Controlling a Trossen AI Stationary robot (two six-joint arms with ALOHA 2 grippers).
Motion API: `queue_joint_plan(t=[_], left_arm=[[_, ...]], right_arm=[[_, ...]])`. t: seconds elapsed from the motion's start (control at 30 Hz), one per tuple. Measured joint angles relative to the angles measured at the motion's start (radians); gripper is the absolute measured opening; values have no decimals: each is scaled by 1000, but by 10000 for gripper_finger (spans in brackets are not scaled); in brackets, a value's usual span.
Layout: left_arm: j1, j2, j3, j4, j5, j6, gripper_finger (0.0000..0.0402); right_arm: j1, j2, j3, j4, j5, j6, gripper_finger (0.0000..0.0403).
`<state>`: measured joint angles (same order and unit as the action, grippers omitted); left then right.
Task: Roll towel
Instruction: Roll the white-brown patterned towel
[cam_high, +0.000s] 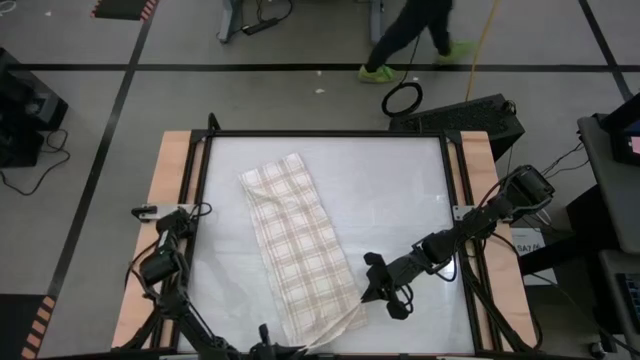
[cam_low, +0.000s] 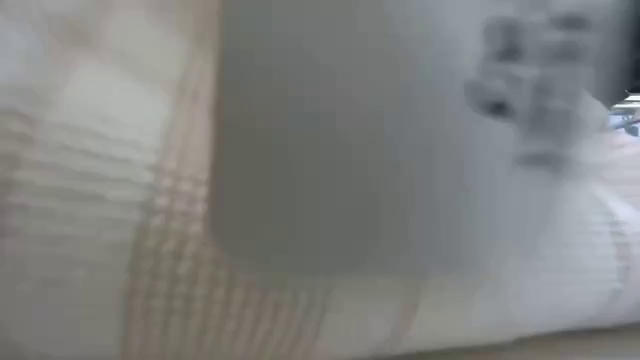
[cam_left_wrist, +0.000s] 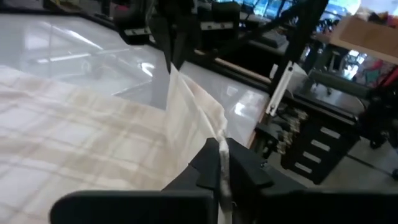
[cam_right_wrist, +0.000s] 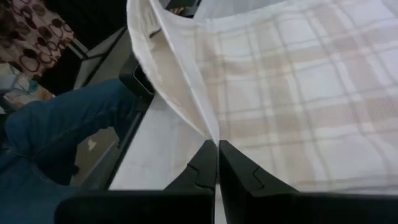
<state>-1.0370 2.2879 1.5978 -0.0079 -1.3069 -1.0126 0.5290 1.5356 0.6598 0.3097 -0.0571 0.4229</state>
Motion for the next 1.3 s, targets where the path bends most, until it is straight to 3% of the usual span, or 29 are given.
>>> queue_joint_plan(t=[0.3,0.43,0.57,0.73,0.87,1.0,1.13,1.3], left_arm=[[-5,0,0,-11,-22,-1,9],[-6,0,0,-31,-33,-72,9],[-11,0,0,-162,-33,-274,9],[-20,0,0,-318,-13,-539,9],[-7,0,0,-474,87,-717,9],[20,0,0,-585,171,-763,9],[46,0,0,-731,161,-781,9],[114,-13,0,-1073,139,-942,9]], right_arm=[[-8,0,1,-10,-11,0,0],[-11,0,1,-10,-43,-28,0],[-22,0,0,2,-130,-76,0],[-47,0,0,19,-244,-22,0],[-45,0,0,14,-225,-16,0],[-44,0,-2,-4,-182,-25,0],[-104,-5,-2,-64,-89,-92,0],[-269,-33,-3,-162,-94,-200,0]])
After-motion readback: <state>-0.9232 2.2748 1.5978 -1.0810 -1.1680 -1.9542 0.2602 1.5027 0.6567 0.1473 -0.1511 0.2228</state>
